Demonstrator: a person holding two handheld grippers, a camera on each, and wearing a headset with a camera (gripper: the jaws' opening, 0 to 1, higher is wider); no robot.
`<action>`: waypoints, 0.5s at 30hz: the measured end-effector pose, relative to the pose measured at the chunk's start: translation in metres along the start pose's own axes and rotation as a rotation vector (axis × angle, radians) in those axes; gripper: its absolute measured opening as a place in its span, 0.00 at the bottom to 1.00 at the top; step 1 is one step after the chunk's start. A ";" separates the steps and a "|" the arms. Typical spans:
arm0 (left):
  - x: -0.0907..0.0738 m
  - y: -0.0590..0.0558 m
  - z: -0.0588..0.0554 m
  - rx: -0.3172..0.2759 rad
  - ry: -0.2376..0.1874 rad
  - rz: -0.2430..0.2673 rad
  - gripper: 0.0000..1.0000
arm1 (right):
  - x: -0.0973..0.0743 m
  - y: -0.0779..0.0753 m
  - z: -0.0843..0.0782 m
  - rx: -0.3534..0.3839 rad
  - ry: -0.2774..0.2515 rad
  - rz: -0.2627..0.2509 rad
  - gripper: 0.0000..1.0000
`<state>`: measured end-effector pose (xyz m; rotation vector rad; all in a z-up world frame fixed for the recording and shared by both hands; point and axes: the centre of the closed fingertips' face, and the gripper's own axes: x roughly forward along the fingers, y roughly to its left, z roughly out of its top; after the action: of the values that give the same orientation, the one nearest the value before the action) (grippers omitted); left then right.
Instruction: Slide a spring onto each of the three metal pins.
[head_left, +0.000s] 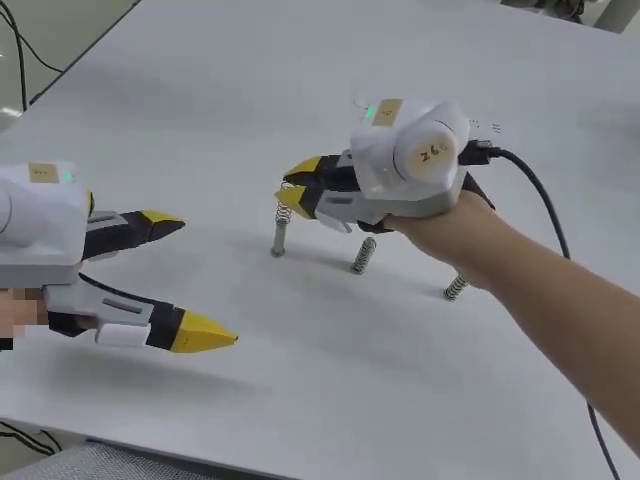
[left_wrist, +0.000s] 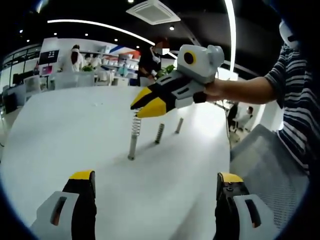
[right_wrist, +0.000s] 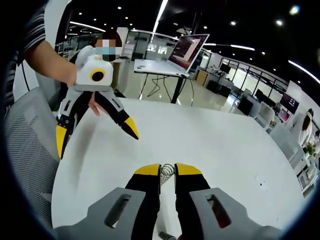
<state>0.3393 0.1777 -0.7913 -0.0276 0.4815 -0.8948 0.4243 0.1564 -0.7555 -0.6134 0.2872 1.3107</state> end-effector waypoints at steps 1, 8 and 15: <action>0.000 0.000 0.000 -0.001 0.001 0.000 0.98 | 0.000 0.000 0.000 -0.002 0.001 0.000 0.07; -0.001 -0.001 0.000 -0.001 0.000 0.000 0.97 | 0.003 0.002 -0.003 -0.009 0.009 0.005 0.07; -0.001 -0.001 -0.001 -0.005 0.000 0.001 0.97 | 0.006 0.004 -0.007 -0.024 0.024 0.011 0.08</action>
<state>0.3375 0.1781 -0.7912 -0.0318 0.4837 -0.8927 0.4231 0.1575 -0.7651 -0.6489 0.2945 1.3194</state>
